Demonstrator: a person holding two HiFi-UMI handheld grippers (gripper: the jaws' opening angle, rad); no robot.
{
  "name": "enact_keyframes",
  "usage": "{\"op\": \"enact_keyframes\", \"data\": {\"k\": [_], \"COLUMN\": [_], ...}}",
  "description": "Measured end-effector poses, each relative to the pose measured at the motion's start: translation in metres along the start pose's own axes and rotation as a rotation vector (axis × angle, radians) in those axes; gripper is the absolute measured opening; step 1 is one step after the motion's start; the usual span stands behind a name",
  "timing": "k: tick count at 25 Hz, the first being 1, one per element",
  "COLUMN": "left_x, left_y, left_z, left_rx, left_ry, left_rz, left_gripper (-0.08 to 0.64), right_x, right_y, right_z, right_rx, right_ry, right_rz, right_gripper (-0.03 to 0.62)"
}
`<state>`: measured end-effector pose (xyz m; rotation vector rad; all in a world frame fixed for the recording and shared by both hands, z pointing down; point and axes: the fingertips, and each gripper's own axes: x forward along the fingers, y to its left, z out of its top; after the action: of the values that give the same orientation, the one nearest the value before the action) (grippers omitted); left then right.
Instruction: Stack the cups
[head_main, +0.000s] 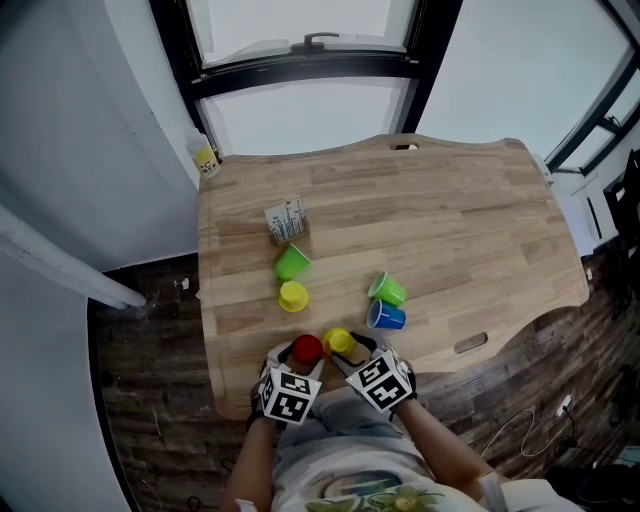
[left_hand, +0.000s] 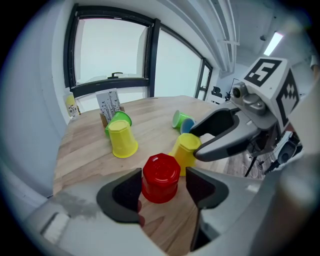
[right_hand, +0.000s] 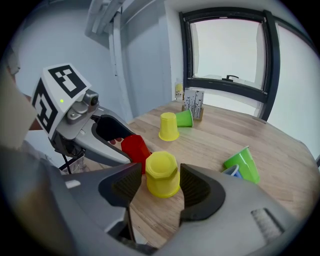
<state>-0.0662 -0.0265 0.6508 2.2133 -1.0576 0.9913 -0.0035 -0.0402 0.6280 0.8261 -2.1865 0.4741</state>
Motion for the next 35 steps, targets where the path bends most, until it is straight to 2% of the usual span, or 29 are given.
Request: {"op": "enact_keyframes", "data": {"k": [7,14,19,27,35], "left_x": [-0.012,-0.035,-0.046,-0.051,-0.052], "left_y": [0.003,0.014,0.022,0.026,0.027], "left_z": [0.008,0.023,0.03,0.03,0.029], "left_rx": [-0.028,-0.039,-0.064,-0.062,-0.056], "left_ry": [-0.032,-0.091,-0.13,-0.133,-0.122], "left_rz": [0.001,0.02,0.031,0.035,0.032], "left_gripper": [0.288,0.29,0.29,0.288,0.288], "right_x": [-0.018,-0.05,-0.062,-0.048,-0.024], "right_y": [-0.01,-0.061,-0.099,-0.127,-0.137], "right_z": [0.007,0.0,-0.02,-0.064,-0.078], "right_rx": [0.006,0.069,0.101,0.055,-0.058], "right_ry": [-0.055,-0.081,-0.058,0.076,0.14], "right_rz": [-0.024,-0.148,-0.209,-0.186,-0.136], "right_gripper": [0.253,0.275,0.322,0.337,0.334]}}
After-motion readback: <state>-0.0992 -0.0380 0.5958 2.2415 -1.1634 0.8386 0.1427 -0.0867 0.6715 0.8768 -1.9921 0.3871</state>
